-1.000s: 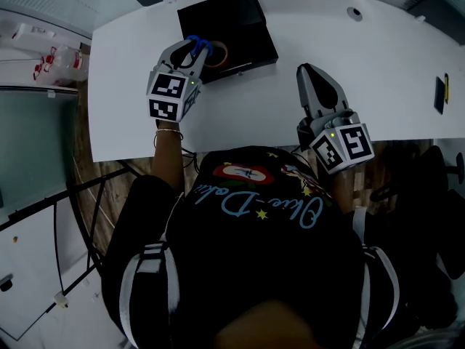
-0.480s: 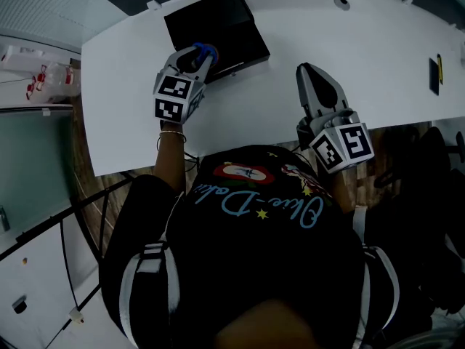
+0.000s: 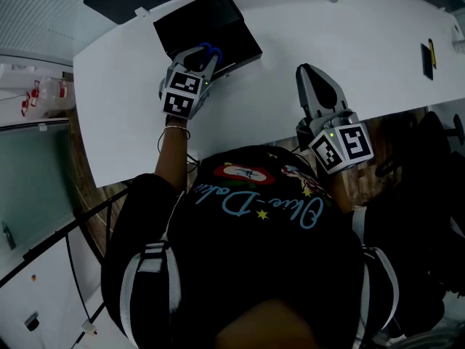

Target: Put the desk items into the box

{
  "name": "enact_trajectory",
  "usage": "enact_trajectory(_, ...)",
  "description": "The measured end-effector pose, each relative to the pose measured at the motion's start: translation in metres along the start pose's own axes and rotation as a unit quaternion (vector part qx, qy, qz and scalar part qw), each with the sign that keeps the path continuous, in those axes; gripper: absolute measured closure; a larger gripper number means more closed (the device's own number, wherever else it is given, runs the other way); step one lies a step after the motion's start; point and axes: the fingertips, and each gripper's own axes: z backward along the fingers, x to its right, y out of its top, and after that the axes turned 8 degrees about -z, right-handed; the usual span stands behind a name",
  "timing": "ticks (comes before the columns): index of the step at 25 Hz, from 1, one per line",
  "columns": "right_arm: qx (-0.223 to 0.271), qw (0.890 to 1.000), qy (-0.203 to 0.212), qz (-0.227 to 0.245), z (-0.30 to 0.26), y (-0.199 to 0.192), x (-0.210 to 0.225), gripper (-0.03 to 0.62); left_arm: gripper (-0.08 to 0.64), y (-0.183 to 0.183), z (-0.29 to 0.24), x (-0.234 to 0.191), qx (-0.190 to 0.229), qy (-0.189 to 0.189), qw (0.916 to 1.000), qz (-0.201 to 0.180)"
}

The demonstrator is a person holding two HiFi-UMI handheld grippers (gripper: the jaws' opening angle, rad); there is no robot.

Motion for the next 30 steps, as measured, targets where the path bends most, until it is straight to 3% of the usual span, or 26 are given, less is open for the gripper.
enact_trajectory(14, 0.001, 1.000, -0.022, 0.000, 0.011, -0.001, 0.002, 0.589, 0.459, -0.016, -0.031, 0.022, -0.043, -0.024, 0.9971, -0.058)
enact_trajectory(20, -0.002, 1.000, -0.023, 0.000, 0.010, -0.002, 0.000, 0.589, 0.459, -0.026, -0.044, 0.030, -0.083, -0.028, 0.9898, -0.113)
enact_trajectory(30, -0.006, 1.000, -0.018, 0.000, 0.006, -0.003, -0.001, 0.589, 0.459, -0.025, -0.046, 0.033, -0.071, -0.043, 0.9914, -0.102)
